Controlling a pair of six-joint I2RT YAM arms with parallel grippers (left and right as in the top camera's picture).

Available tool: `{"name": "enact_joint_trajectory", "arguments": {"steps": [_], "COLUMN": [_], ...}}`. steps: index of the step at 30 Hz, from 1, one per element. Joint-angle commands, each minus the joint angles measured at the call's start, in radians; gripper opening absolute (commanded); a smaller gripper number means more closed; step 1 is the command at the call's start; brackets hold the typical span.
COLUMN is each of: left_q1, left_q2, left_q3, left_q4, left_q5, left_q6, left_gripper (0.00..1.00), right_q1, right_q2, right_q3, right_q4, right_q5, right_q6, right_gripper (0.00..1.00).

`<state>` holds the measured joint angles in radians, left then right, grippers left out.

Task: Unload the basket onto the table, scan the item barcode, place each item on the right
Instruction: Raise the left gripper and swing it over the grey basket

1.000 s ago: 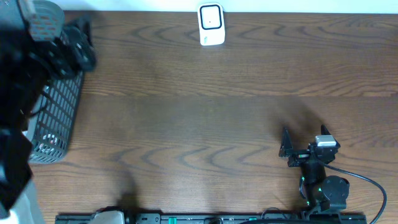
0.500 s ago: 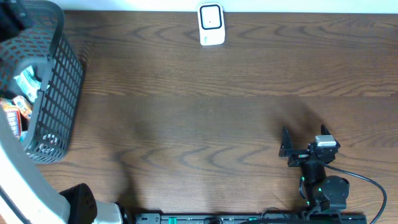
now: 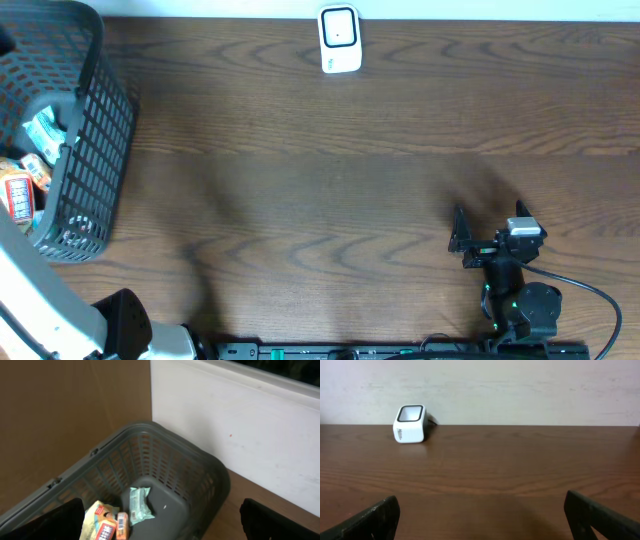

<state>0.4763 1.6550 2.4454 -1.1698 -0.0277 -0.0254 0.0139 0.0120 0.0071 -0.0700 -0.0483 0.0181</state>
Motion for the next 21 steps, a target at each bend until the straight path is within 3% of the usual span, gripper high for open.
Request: {"name": "enact_joint_trajectory", "arguments": {"steps": [1, 8, 13, 21], "left_q1": [0.031, 0.069, 0.128, 0.176], "left_q2": [0.049, 0.124, 0.175, 0.206], "left_q3": [0.006, 0.006, 0.006, 0.006], "left_q4": [-0.006, -0.002, -0.010, -0.016], "left_q5": [0.049, 0.054, -0.046, -0.045], "left_q6": [-0.003, -0.003, -0.101, -0.103], "left_gripper": [0.98, 0.97, 0.98, 0.97], "right_q1": [-0.008, -0.008, -0.008, -0.008], "right_q2": [-0.006, -0.006, -0.006, -0.006], "right_q3": [-0.001, -0.001, -0.001, -0.001], "right_q4": [-0.005, -0.005, -0.005, -0.005], "right_q5": [0.004, 0.004, 0.004, 0.004], "right_q6": [0.011, 0.011, 0.011, 0.011], "right_gripper": [0.99, 0.99, 0.99, 0.99]}}
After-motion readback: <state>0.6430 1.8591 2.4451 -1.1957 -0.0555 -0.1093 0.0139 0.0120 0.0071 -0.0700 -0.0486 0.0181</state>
